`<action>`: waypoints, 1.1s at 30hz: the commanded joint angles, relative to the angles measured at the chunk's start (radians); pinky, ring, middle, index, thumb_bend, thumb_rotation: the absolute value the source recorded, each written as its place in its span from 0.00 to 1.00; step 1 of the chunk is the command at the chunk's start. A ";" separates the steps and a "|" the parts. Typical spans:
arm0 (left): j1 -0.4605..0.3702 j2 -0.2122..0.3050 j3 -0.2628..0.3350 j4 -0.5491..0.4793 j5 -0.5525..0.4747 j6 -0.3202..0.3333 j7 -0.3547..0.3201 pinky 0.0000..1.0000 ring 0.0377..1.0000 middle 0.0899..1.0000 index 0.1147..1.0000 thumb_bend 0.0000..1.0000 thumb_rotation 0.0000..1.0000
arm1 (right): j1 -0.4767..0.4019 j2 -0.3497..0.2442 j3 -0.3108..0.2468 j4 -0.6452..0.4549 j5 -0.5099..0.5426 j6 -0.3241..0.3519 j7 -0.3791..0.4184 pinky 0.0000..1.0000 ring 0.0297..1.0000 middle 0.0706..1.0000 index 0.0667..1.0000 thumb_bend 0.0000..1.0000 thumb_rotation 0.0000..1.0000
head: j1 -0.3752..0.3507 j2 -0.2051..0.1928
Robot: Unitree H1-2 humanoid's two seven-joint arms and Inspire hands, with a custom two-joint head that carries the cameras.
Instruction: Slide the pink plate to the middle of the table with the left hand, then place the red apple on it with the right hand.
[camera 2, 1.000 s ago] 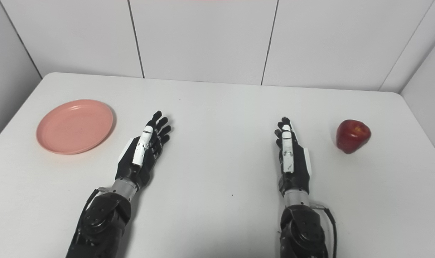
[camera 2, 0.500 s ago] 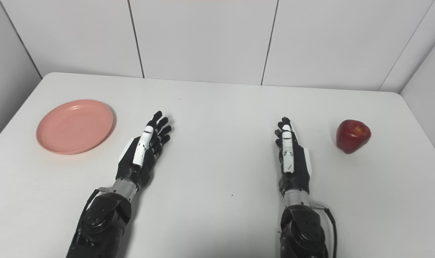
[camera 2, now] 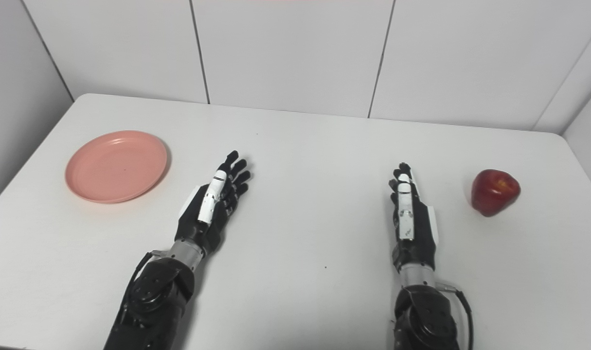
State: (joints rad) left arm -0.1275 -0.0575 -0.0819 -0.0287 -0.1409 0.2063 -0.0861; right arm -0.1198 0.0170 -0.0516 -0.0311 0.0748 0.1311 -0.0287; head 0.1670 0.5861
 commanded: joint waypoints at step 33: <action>-0.054 -0.046 -0.019 0.101 0.054 -0.139 -0.008 1.00 0.99 1.00 1.00 0.43 1.00 | -0.021 -0.016 -0.013 0.023 0.081 -0.090 0.061 1.00 1.00 1.00 1.00 0.11 1.00 | 0.170 -0.142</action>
State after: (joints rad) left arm -0.1511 -0.1092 -0.1001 0.0866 -0.0909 0.0598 -0.0893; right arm -0.1170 -0.0021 -0.0644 0.0192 0.1447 0.0528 0.0267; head 0.3359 0.4433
